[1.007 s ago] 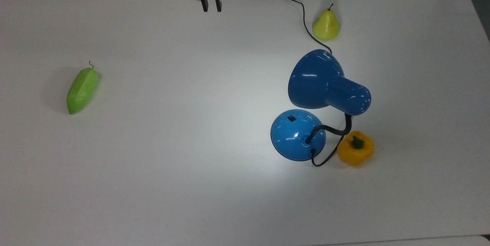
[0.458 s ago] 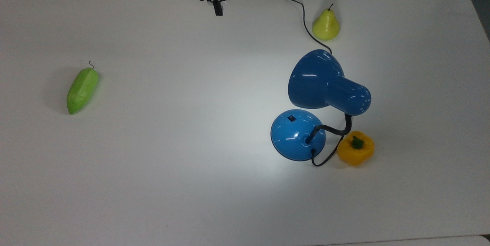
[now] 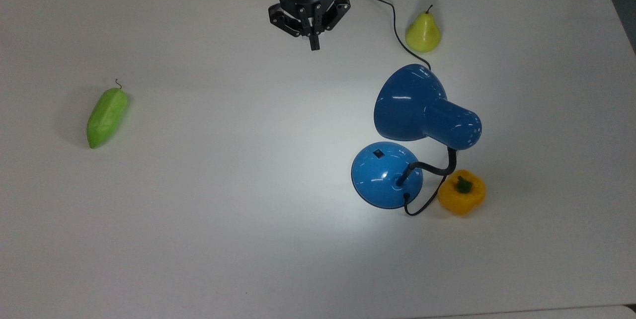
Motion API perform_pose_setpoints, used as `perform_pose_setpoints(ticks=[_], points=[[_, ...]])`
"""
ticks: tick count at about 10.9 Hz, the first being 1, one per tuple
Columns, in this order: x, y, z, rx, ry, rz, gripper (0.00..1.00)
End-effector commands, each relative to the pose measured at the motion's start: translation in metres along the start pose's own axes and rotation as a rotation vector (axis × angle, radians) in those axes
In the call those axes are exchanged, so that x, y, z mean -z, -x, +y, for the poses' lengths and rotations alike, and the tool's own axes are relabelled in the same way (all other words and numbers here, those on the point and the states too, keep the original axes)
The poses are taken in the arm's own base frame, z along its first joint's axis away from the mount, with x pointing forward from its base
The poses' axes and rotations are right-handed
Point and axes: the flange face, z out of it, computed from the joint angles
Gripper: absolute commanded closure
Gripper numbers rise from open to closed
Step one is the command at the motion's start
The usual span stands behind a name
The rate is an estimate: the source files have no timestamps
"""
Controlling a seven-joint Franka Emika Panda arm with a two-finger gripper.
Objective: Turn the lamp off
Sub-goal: 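Move the gripper toward the blue lamp's round base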
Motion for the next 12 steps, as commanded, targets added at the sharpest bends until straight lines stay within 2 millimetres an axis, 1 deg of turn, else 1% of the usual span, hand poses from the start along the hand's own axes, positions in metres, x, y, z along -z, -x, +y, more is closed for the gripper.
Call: perform_pose_setpoints(ticks=[1, 2, 4, 6, 7, 8, 10, 12], points=[[-0.017, -0.010, -0.015, 0.144, 0.015, 0.060, 1.00], [-0.026, -0.014, -0.016, 0.146, 0.010, 0.075, 1.00], [-0.046, -0.020, -0.028, 0.162, 0.010, 0.099, 1.00], [-0.066, -0.025, -0.039, 0.171, 0.013, 0.159, 1.00], [-0.079, -0.025, -0.050, 0.186, 0.009, 0.186, 1.00], [-0.089, -0.028, -0.055, 0.187, 0.009, 0.216, 1.00], [-0.102, -0.034, -0.065, 0.157, 0.003, 0.253, 1.00], [-0.112, -0.040, -0.068, 0.160, 0.005, 0.297, 1.00]])
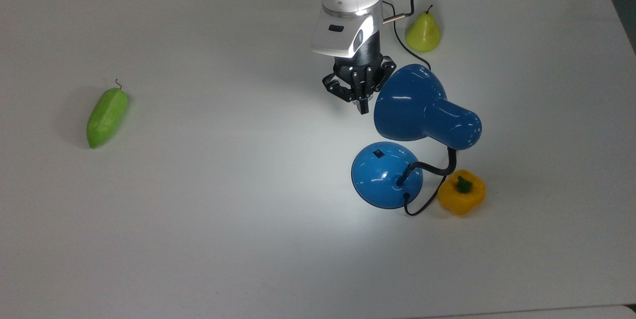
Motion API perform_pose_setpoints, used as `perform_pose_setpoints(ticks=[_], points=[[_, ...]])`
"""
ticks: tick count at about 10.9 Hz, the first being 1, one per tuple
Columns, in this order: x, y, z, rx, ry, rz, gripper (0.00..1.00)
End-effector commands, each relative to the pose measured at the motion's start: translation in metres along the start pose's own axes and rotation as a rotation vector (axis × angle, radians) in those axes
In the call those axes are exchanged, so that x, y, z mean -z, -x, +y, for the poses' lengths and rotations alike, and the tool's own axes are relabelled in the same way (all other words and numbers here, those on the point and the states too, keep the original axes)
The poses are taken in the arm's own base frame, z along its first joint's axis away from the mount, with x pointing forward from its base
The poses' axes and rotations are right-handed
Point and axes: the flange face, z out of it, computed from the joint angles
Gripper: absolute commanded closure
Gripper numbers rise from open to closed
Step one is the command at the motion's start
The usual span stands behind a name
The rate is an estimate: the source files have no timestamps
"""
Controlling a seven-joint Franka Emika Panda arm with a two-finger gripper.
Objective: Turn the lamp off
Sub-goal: 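Lower the gripper over the switch on the lamp base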
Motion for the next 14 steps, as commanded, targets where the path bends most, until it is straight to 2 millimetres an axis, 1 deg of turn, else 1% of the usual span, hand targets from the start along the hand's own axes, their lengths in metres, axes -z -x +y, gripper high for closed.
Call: perform_pose_setpoints(ticks=[1, 3, 6, 7, 8, 11, 14], points=[[-0.021, -0.003, -0.011, -0.007, 0.006, 0.071, 1.00], [-0.033, -0.005, -0.017, 0.002, 0.007, 0.098, 1.00], [-0.051, -0.004, -0.016, -0.002, 0.012, 0.123, 1.00], [-0.059, -0.003, -0.021, 0.005, 0.009, 0.132, 1.00], [-0.060, -0.004, -0.020, 0.005, 0.013, 0.141, 1.00], [-0.076, 0.000, -0.022, 0.005, 0.012, 0.144, 1.00], [-0.083, 0.000, -0.022, -0.006, 0.015, 0.164, 1.00]])
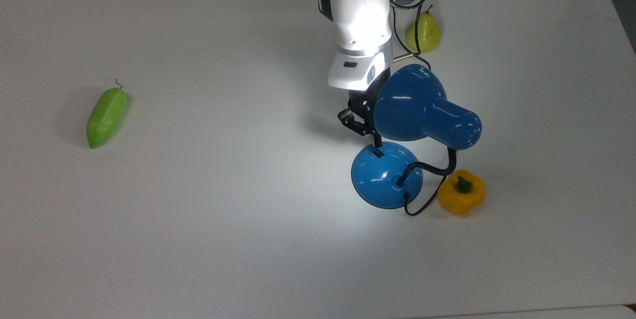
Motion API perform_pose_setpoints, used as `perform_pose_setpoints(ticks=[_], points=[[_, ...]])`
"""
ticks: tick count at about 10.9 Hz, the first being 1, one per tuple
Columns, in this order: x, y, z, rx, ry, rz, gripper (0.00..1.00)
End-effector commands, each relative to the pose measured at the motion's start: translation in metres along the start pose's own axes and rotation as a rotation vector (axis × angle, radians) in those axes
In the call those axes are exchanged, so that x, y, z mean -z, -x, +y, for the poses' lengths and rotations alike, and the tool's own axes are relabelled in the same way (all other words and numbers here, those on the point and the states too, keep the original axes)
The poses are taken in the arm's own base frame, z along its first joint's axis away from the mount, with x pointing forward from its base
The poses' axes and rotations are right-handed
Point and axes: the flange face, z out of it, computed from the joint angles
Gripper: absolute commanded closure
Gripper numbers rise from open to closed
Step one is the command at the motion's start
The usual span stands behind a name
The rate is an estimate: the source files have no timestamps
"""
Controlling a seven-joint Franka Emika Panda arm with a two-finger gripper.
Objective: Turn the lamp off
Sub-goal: 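Lower the gripper over the switch on the lamp base, then press down on the lamp base switch with the gripper fingers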
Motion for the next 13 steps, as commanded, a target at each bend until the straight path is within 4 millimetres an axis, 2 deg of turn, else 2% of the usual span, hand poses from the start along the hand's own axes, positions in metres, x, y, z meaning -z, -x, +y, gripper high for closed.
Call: perform_pose_setpoints(ticks=[1, 4, 9, 13], points=[[-0.007, 0.000, -0.007, -0.018, 0.003, 0.042, 1.00], [-0.019, 0.006, -0.015, -0.001, -0.001, 0.026, 1.00], [-0.019, -0.003, -0.014, 0.003, 0.004, 0.059, 1.00], [-0.021, 0.001, -0.011, 0.002, 0.007, 0.058, 1.00]])
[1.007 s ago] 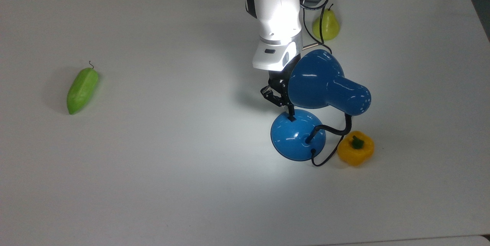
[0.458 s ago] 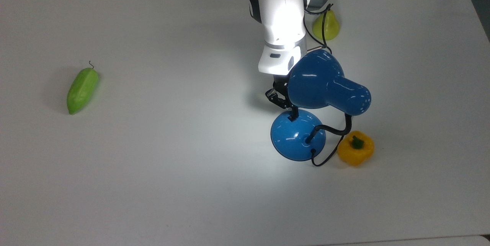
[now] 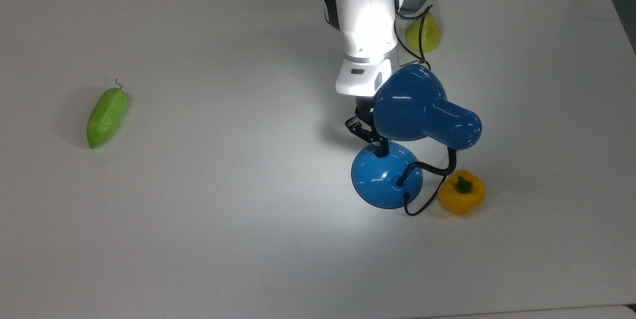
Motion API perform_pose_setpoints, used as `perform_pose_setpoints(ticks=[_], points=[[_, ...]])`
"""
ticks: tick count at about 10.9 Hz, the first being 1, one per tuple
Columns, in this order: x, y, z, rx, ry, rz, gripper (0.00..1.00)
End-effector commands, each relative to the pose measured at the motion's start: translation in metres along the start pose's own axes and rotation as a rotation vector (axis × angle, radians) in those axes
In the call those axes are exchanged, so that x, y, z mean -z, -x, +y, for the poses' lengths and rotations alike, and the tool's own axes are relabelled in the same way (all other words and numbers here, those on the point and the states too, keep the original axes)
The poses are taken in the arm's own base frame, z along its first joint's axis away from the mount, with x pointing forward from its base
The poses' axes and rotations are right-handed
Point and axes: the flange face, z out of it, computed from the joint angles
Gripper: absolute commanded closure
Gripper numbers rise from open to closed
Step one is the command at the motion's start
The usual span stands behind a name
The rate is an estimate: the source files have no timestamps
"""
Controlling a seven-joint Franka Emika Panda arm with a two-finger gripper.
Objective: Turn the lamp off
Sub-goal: 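Press down on the lamp base switch with the gripper fingers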
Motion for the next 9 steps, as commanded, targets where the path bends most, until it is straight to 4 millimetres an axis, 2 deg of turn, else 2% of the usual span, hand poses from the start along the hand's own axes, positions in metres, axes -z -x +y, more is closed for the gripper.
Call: perform_pose_setpoints(ticks=[1, 6, 9], points=[[-0.005, 0.002, 0.001, -0.011, 0.010, 0.010, 1.00], [-0.020, 0.016, 0.002, -0.010, 0.008, -0.025, 1.00], [-0.029, 0.034, 0.003, -0.010, 0.006, -0.065, 1.00]])
